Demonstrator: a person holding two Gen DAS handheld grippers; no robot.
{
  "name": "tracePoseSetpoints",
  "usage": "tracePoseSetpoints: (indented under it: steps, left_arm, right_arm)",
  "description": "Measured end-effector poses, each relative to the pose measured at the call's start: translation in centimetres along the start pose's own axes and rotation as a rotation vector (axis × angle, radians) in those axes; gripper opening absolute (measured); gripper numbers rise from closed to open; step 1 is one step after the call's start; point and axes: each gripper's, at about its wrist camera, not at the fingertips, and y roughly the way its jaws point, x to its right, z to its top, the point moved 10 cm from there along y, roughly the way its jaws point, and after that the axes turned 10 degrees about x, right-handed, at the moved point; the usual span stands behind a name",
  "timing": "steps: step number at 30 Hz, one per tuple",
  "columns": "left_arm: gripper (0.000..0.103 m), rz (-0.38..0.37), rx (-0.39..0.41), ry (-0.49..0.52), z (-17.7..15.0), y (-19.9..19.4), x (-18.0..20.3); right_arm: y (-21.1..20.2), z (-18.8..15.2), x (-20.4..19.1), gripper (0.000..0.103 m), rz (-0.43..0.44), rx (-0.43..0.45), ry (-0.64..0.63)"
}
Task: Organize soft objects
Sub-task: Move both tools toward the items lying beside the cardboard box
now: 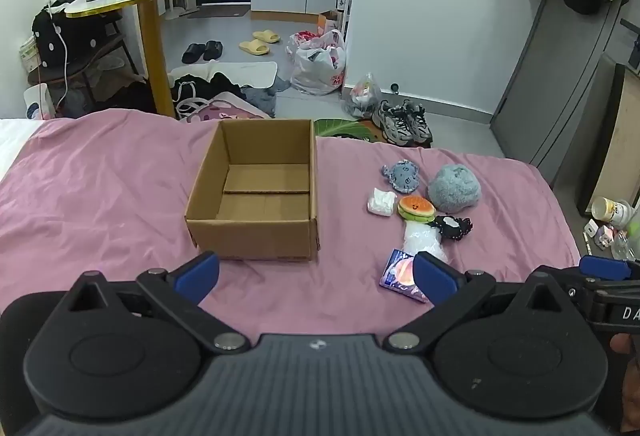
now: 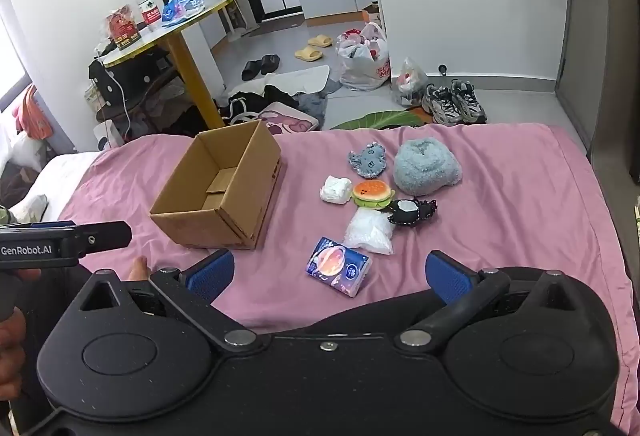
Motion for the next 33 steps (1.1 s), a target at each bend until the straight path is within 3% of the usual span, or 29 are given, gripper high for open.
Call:
tracePoseSetpoints:
  steps: [33]
  left_arm:
    - [0.102,0.006,-0.050,0.072,-1.6,-0.7,0.2]
  right_arm:
    - [-0.8,0.0,0.2,0.103,-0.034,0.004,-0.052]
